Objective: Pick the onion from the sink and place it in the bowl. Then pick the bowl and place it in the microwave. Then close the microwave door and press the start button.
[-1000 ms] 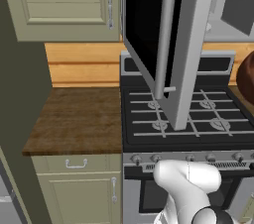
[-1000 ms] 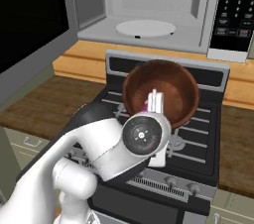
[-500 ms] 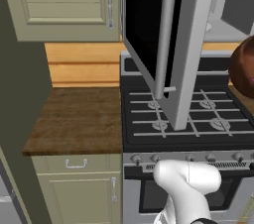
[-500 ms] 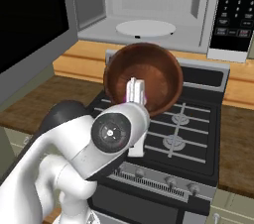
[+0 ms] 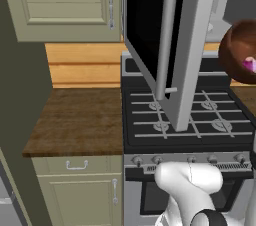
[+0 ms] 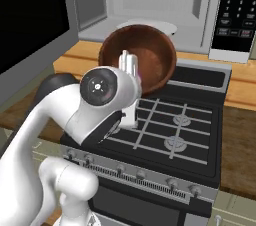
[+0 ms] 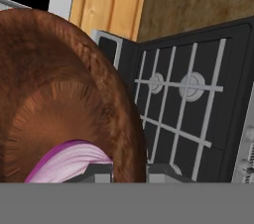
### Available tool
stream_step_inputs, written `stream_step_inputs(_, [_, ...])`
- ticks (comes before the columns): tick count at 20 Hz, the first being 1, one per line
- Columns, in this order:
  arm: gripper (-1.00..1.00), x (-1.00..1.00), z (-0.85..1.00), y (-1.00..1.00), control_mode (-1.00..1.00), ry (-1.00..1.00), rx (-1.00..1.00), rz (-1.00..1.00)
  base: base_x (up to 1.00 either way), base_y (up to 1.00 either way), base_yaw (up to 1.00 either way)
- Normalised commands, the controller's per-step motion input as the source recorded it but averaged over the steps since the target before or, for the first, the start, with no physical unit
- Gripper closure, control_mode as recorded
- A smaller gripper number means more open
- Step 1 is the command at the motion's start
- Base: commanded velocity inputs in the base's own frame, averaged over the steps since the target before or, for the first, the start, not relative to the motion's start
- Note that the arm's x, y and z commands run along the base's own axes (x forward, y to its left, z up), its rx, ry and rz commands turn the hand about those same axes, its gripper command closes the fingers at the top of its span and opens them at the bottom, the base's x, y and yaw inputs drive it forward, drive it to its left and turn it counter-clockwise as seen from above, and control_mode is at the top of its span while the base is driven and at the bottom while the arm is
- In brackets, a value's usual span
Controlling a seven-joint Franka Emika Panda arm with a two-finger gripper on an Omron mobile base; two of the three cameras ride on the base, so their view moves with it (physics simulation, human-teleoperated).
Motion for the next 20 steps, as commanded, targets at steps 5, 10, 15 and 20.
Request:
stream_step_inputs(5, [1.0, 0.33, 0.39, 0.23, -1.0, 0.01, 0.0, 0.03, 0.0, 0.0, 0.0])
stream_step_inputs(10, [1.0, 0.62, 0.2, 0.13, -1.0, 0.01, 0.0, 0.01, 0.0, 0.0, 0.0])
stream_step_inputs(15, [1.0, 0.66, 0.23, 0.09, -1.0, 0.01, 0.0, 0.04, 0.0, 0.0, 0.0])
stream_step_inputs(20, [1.0, 0.57, 0.22, 0.0, -1.0, 0.0, 0.0, 0.08, 0.0, 0.0, 0.0])
